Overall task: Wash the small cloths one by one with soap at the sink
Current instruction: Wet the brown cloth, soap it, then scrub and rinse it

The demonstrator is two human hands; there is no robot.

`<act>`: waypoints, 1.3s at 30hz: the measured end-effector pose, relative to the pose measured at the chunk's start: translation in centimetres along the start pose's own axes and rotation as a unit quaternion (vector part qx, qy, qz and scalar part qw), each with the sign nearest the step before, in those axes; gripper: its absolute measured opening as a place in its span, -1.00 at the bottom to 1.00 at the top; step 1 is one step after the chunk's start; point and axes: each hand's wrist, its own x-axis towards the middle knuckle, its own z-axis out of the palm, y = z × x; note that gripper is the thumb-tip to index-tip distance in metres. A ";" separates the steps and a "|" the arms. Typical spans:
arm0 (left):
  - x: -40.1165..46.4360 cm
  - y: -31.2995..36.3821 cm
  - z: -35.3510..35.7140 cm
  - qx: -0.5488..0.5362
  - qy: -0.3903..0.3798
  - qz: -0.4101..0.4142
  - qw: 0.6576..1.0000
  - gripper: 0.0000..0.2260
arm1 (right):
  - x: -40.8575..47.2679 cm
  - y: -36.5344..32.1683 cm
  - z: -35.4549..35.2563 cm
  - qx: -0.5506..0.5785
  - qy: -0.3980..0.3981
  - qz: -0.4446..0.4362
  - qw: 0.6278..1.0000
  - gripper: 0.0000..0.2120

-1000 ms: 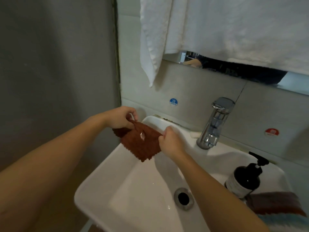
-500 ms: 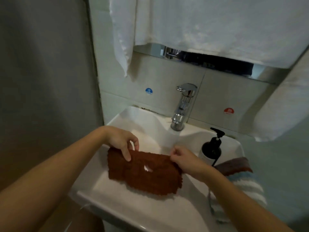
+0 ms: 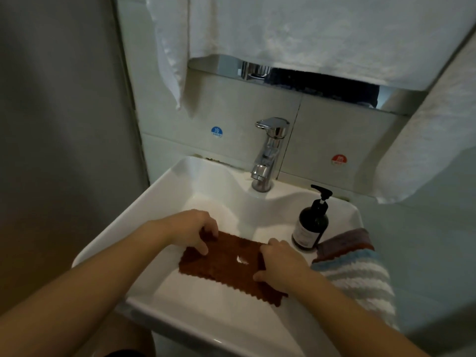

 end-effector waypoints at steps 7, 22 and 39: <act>0.1 0.3 0.8 0.109 -0.061 0.006 0.992 -0.27 | -0.2 1.2 1.3 -0.022 -0.020 -0.020 0.999 -0.30; -0.1 0.4 0.9 0.112 -0.074 -0.009 0.991 -0.19 | -0.8 2.0 0.3 -0.028 -0.038 0.003 0.999 -0.19; 0.1 8.3 -9.2 -0.359 0.292 0.136 0.876 -0.61 | 0.0 1.9 -0.1 -0.032 -0.039 0.012 0.999 -0.23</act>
